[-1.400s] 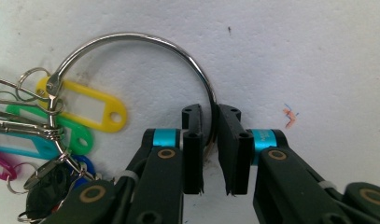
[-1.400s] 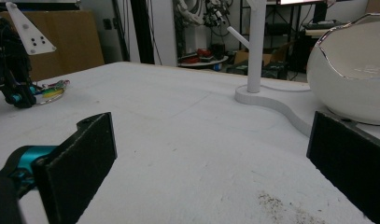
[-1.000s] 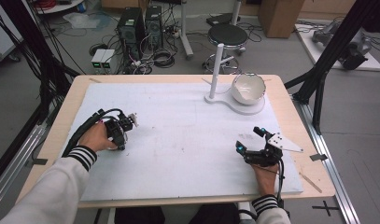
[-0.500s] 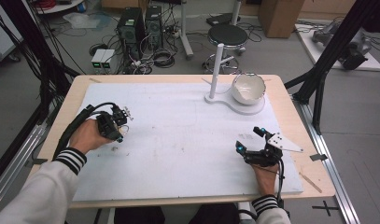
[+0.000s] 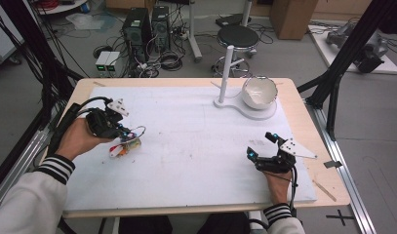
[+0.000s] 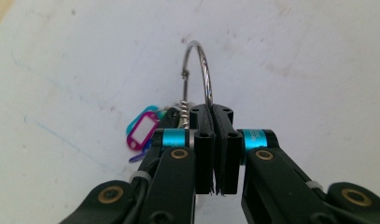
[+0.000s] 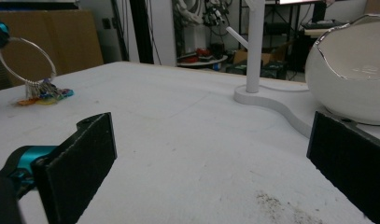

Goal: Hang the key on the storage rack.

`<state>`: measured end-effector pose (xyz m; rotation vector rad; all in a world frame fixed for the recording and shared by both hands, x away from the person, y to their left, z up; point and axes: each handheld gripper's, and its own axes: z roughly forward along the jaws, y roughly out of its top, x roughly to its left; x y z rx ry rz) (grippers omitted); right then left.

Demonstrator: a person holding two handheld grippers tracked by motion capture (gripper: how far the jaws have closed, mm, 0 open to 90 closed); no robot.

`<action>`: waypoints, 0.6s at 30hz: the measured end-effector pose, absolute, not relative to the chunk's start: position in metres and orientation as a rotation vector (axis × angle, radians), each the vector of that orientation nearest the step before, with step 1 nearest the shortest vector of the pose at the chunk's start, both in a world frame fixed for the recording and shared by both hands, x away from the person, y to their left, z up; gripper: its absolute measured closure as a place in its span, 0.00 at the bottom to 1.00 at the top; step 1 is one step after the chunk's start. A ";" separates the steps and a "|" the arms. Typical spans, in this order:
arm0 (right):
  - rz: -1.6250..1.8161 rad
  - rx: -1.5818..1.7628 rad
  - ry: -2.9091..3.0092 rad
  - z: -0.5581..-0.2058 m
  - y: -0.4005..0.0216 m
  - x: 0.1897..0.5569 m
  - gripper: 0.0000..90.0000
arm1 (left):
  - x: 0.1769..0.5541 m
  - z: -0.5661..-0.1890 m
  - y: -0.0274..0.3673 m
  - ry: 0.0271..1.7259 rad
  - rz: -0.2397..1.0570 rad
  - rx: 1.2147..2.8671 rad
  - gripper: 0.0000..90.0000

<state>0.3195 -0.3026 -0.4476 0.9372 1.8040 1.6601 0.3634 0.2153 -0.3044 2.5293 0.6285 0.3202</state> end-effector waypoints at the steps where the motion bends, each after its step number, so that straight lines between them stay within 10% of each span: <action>1: 1.666 0.923 1.804 -0.446 -0.303 0.320 0.01 | 0.363 -0.303 0.215 0.610 0.323 2.516 0.97; 18: 1.786 0.759 1.927 -0.392 -0.279 0.330 0.01 | 0.364 -0.286 0.203 0.329 0.218 2.147 0.97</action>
